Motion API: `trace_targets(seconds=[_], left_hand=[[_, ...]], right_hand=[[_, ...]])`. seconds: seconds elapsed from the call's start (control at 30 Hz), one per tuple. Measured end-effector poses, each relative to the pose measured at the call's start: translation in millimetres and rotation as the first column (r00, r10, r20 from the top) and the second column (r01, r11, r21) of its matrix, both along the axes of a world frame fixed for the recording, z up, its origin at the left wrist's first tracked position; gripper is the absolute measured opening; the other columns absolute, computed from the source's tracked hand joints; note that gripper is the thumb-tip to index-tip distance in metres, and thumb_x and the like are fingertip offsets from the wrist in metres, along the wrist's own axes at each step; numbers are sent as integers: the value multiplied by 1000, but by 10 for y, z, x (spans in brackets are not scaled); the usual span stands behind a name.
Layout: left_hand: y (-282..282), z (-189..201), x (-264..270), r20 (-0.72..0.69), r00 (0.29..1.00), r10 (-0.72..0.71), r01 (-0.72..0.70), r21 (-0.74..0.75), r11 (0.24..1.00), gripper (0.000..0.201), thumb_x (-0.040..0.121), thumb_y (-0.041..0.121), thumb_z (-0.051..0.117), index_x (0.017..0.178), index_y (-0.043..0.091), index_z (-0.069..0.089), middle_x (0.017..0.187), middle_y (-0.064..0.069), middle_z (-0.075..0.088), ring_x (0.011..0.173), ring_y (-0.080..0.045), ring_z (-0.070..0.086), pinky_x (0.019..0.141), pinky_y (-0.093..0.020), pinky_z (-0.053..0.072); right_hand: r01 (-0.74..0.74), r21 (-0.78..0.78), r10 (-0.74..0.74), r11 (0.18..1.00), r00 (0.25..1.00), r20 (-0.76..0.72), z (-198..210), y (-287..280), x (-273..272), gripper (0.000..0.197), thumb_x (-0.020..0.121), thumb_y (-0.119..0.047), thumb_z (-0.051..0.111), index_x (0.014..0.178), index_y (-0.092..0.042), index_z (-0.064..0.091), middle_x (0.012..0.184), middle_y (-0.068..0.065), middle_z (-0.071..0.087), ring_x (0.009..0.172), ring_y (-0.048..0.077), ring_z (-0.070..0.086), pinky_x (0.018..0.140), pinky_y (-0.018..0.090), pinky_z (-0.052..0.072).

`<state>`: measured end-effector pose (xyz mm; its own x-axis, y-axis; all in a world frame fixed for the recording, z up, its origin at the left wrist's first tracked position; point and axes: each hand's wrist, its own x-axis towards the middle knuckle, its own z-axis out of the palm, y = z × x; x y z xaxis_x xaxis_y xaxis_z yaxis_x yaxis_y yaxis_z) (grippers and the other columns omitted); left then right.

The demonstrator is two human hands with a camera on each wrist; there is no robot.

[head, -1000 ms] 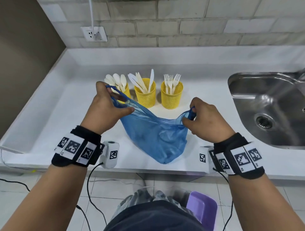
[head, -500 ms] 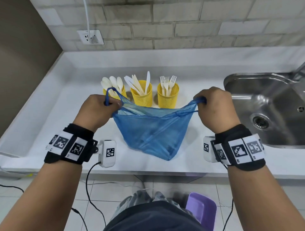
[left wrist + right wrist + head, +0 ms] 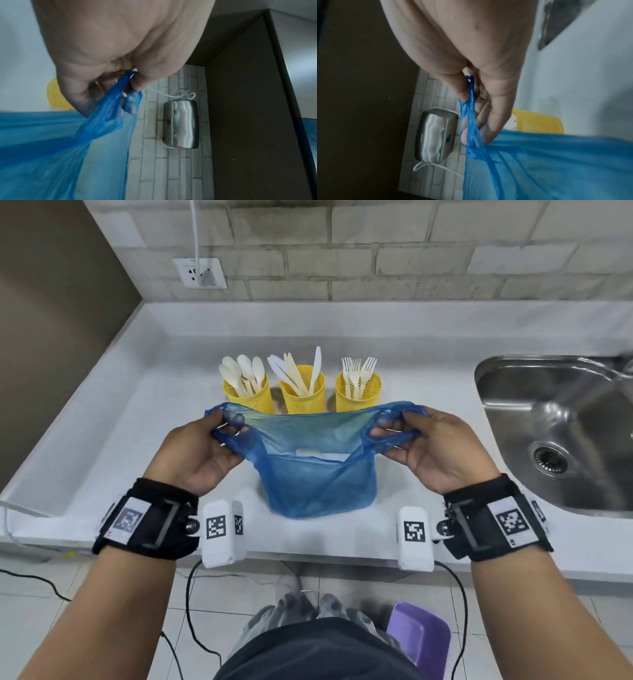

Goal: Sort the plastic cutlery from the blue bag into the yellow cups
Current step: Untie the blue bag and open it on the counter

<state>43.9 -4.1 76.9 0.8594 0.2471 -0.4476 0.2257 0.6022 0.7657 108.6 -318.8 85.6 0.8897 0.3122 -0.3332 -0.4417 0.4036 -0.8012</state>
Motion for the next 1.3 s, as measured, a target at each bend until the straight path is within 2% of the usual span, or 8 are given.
trace_targets(seconds=[0.17,0.4,0.6,0.7,0.8,0.97,1.13,1.3], left_hand=[[-14,-160,64,-70,996,48,-61,-193,979,35,104,1,38,74,16,47,61,4,44,53,-7,46,56,-17,50],[27,-326,124,-183,967,-179,55,-535,843,62,39,-34,79,90,-2,62,80,0,58,32,-10,45,44,-3,34],[-30,-292,-83,-267,964,-15,45,107,993,27,81,31,65,103,17,59,99,-8,59,83,-24,64,80,-36,56],[-58,-335,-146,-206,971,119,114,840,530,47,73,58,64,111,31,59,126,-5,50,117,-24,52,103,-39,42],[-126,-249,-166,-36,999,15,36,999,6,51,80,70,52,99,25,66,108,-3,63,114,-23,52,100,-35,32],[-307,-61,-97,-356,933,-58,336,916,-217,80,87,82,41,60,10,64,60,-5,64,66,-26,61,66,-39,52],[-363,-178,-34,-313,925,-215,320,947,-3,43,96,43,63,66,13,71,61,1,68,71,-21,63,66,-32,50],[-375,-335,-58,-170,975,-144,221,825,521,19,102,21,60,96,5,69,92,-10,74,87,-30,71,80,-42,61]], right_hand=[[101,258,-43,961,975,-220,-173,41,19,21,103,0,42,102,-3,63,63,2,61,60,14,69,70,33,64],[306,399,-111,864,890,-443,-442,-3,7,22,77,7,45,67,6,64,76,1,39,36,9,34,40,15,40],[169,-163,-189,972,975,-120,-473,9,-52,16,92,-16,52,99,-12,65,86,8,63,80,25,64,80,38,50],[310,-733,-67,605,938,341,-482,62,-95,46,78,-36,58,122,-23,58,116,8,53,108,24,54,96,33,40],[640,-715,185,282,695,695,-348,129,-205,43,79,-42,55,116,-21,61,120,8,46,116,31,44,92,28,27],[486,-870,481,-89,786,390,-102,354,-321,45,91,-56,49,94,-15,66,104,7,58,106,34,51,86,45,38],[126,-963,510,-240,860,-15,-227,412,-232,53,96,-68,40,85,-18,53,92,3,57,98,30,55,93,45,38],[-78,-984,472,159,882,6,-580,336,-68,22,90,-28,65,81,-8,67,81,4,63,85,27,61,70,31,42]])
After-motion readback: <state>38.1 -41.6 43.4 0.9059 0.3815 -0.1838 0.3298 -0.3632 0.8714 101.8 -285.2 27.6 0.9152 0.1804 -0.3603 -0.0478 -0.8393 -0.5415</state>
